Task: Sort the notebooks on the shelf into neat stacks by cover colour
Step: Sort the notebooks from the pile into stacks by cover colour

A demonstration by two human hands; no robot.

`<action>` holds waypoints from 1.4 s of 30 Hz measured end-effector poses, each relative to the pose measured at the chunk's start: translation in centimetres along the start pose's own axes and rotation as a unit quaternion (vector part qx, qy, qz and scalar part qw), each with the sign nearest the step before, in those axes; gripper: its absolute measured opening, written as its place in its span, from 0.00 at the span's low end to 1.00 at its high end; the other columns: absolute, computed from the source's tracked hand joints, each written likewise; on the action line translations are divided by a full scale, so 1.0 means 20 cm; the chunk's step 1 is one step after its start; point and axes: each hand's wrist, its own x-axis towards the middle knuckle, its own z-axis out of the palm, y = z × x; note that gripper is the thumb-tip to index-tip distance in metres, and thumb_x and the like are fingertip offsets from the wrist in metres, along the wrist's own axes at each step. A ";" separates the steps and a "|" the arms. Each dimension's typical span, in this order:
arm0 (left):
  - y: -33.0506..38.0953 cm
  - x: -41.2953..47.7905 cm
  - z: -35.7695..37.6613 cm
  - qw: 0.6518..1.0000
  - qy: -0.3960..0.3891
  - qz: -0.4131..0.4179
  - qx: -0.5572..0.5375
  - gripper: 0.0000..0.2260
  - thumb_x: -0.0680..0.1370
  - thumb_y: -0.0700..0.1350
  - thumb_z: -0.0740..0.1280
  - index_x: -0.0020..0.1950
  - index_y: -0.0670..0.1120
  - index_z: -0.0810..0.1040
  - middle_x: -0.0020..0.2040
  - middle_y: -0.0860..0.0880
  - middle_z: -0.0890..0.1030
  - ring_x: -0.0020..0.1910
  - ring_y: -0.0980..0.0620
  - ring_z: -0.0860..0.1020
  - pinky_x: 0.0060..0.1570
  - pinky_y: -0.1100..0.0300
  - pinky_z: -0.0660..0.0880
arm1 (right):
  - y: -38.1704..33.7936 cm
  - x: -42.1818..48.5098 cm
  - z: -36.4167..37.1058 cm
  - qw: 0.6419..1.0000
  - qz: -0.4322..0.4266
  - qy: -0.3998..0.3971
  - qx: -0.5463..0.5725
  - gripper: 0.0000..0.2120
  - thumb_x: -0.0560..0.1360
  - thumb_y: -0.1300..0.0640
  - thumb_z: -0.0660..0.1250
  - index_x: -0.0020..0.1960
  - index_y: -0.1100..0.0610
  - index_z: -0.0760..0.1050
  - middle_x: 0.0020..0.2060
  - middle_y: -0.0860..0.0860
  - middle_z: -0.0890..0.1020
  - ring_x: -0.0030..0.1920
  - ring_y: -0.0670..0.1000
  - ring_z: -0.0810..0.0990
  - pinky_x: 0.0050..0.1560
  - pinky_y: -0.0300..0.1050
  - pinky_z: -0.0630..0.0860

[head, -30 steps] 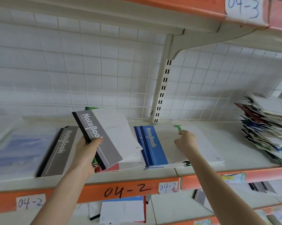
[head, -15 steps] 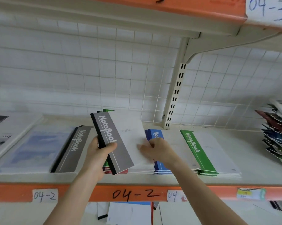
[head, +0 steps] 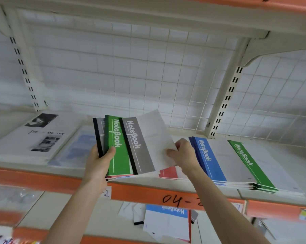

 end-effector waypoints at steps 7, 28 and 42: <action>0.07 0.08 -0.35 0.998 0.048 -0.020 -0.019 0.12 0.79 0.39 0.64 0.62 0.45 0.74 0.52 0.43 0.79 0.42 0.46 0.79 0.37 0.57 0.74 | -0.03 0.00 0.12 0.981 -0.035 0.022 -0.190 0.19 0.76 0.63 0.61 0.66 0.63 0.67 0.54 0.59 0.79 0.53 0.58 0.77 0.47 0.47 0.76; 0.12 0.16 -0.34 0.994 -0.043 -0.102 -0.026 0.08 0.77 0.36 0.63 0.52 0.46 0.77 0.45 0.43 0.81 0.40 0.45 0.79 0.34 0.56 0.77 | -0.18 -0.06 0.24 0.993 0.012 -0.118 0.028 0.15 0.80 0.50 0.56 0.38 0.55 0.71 0.34 0.52 0.76 0.33 0.50 0.75 0.37 0.40 0.74; -0.08 -0.14 0.48 0.980 -0.200 -0.009 0.002 0.15 0.76 0.34 0.65 0.58 0.49 0.70 0.47 0.51 0.79 0.48 0.49 0.79 0.41 0.56 0.74 | 0.15 -0.11 -0.25 0.992 0.066 0.100 -0.039 0.06 0.71 0.61 0.63 0.39 0.60 0.67 0.31 0.50 0.71 0.29 0.49 0.72 0.25 0.35 0.70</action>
